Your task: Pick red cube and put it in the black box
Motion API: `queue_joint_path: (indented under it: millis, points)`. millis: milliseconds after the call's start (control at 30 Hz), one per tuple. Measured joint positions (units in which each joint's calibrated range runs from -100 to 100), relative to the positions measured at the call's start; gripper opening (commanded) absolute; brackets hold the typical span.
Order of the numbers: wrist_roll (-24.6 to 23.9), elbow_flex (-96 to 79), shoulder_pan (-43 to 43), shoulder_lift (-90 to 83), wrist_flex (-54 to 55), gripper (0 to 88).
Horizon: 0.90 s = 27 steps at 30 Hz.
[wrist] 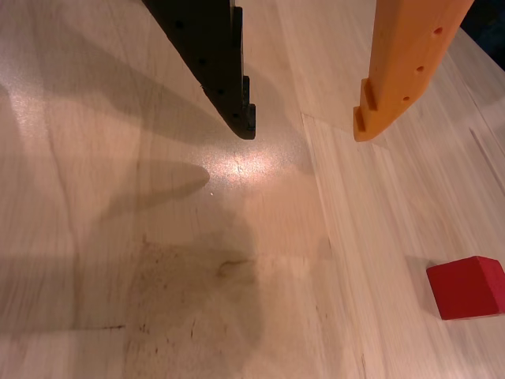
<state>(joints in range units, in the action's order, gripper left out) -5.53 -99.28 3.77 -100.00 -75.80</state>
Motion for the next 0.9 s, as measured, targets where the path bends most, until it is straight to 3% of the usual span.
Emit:
queue_joint_path:
  millis: [167,900]
  points:
    - [2.71,2.08,-2.74,0.00,4.63,18.5]
    - [2.71,2.08,-3.05,0.00,5.50,18.5]
